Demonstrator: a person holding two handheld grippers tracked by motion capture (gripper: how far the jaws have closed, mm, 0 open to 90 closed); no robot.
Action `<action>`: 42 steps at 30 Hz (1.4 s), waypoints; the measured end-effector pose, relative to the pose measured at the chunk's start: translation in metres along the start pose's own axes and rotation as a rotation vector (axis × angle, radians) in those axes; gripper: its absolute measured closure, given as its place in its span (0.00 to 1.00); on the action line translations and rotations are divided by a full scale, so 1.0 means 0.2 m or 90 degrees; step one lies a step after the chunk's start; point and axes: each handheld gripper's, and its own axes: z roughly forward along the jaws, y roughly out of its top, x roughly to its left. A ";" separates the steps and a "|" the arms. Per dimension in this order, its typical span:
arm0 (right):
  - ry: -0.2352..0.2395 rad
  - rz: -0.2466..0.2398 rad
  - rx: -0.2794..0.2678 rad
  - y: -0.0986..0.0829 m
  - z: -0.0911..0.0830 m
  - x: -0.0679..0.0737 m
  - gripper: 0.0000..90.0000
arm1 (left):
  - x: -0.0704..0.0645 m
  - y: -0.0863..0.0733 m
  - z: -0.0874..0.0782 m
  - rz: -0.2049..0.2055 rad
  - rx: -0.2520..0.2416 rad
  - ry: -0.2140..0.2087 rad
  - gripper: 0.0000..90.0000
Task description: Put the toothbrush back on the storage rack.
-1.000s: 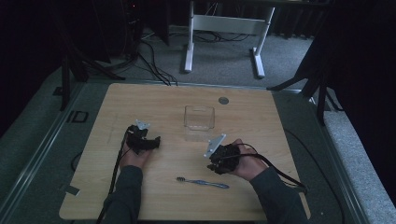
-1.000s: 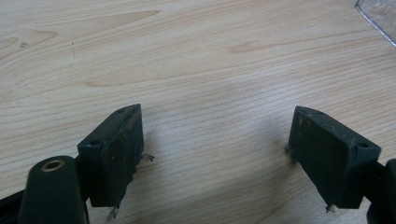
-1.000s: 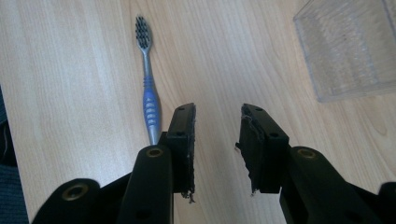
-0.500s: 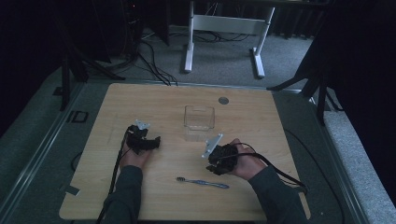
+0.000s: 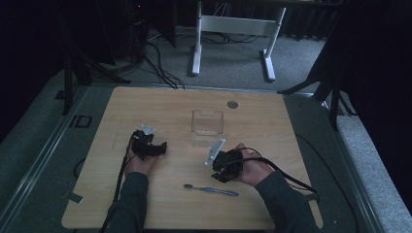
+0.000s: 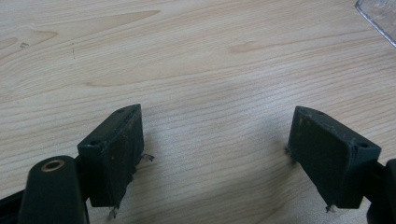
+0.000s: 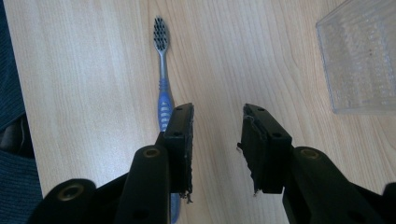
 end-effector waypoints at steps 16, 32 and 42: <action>0.018 -0.003 0.020 0.02 0.04 0.00 0.71 | 0.00 0.00 0.00 0.000 0.000 0.000 0.21; 0.029 -0.020 0.054 0.06 0.08 0.03 0.71 | 0.00 0.00 0.00 0.000 0.000 0.000 0.21; 0.045 -0.029 0.072 0.07 0.11 0.04 0.71 | 0.00 0.00 0.00 0.000 0.000 0.000 0.21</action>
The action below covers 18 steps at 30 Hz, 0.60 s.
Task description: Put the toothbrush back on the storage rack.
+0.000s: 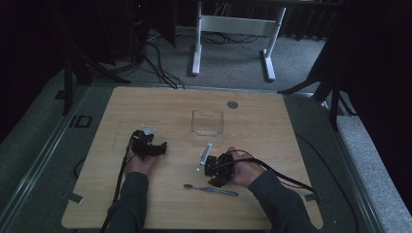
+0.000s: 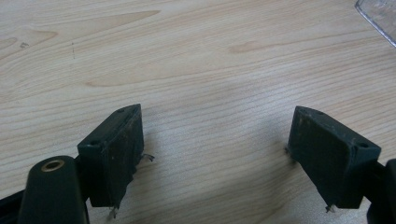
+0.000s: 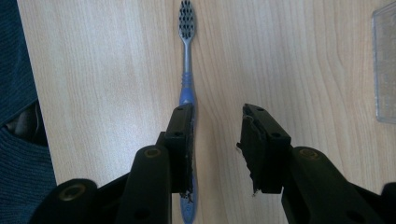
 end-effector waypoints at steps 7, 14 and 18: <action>0.007 -0.007 0.011 0.01 0.02 0.00 0.71 | 0.00 0.00 0.00 0.000 0.000 0.000 0.21; 0.020 -0.006 0.024 0.01 0.04 0.01 0.72 | 0.00 0.00 0.00 0.000 0.000 0.000 0.21; 0.025 -0.007 0.029 0.02 0.06 0.01 0.71 | 0.00 0.00 0.00 0.000 0.000 0.000 0.21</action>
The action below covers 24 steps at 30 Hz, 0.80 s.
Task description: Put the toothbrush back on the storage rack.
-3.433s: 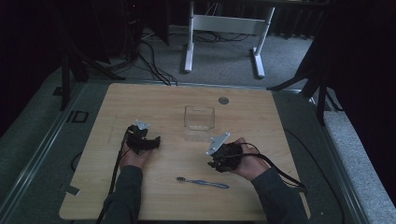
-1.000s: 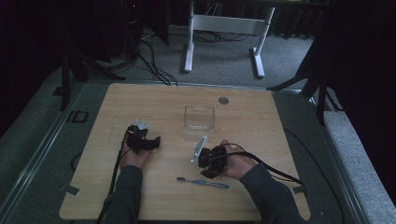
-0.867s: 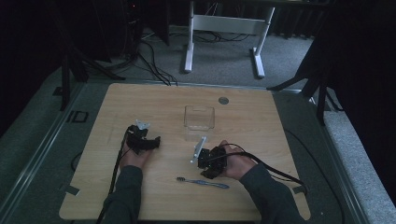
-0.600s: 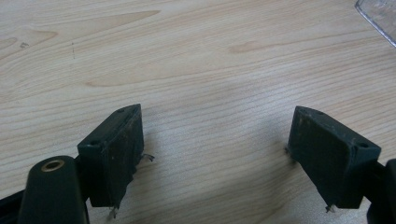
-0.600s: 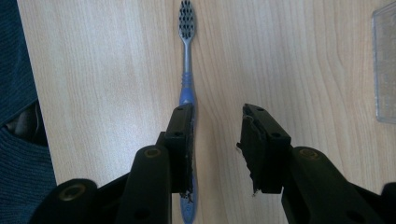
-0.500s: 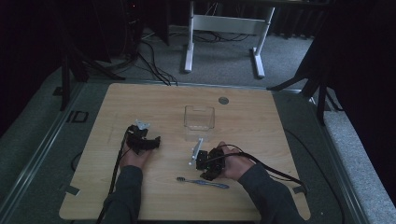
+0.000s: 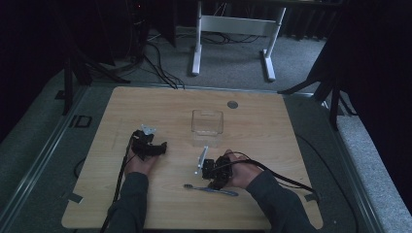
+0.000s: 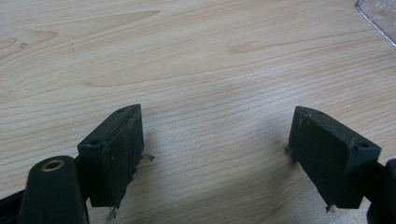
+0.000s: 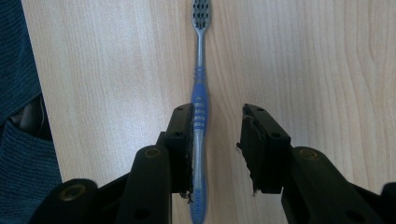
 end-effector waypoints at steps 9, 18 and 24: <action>0.010 -0.002 0.017 0.01 0.04 0.01 0.72 | 0.00 0.00 0.00 0.000 0.000 0.000 0.21; 0.020 -0.004 0.031 0.02 0.07 0.01 0.72 | 0.00 0.00 0.00 0.000 0.000 0.000 0.21; 0.025 -0.003 0.039 0.03 0.09 0.01 0.72 | 0.00 0.00 0.00 0.000 0.000 0.000 0.21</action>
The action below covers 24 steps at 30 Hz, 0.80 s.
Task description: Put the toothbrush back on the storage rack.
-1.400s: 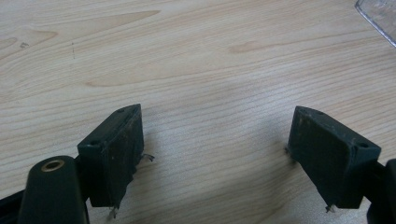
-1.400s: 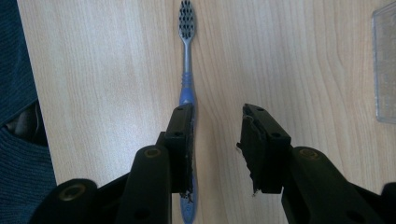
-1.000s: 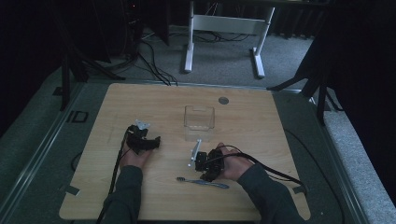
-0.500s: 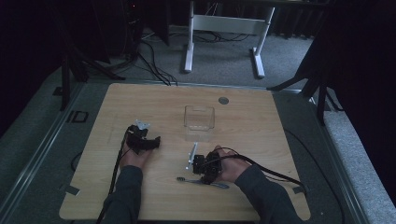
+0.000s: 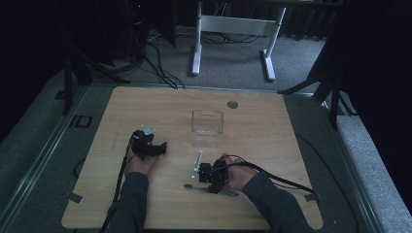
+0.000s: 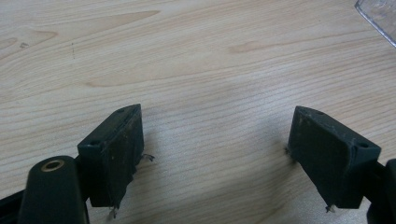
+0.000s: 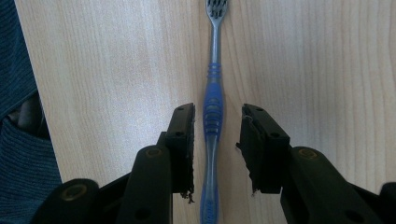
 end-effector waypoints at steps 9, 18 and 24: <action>0.005 0.000 0.012 0.01 0.02 0.00 0.72 | 0.00 0.00 0.00 0.000 0.000 0.000 0.21; 0.008 0.001 0.023 0.01 0.05 0.00 0.72 | 0.00 0.00 0.00 0.000 0.000 0.000 0.21; 0.010 0.003 0.035 0.02 0.07 0.00 0.73 | 0.00 0.00 0.00 0.000 0.000 0.000 0.21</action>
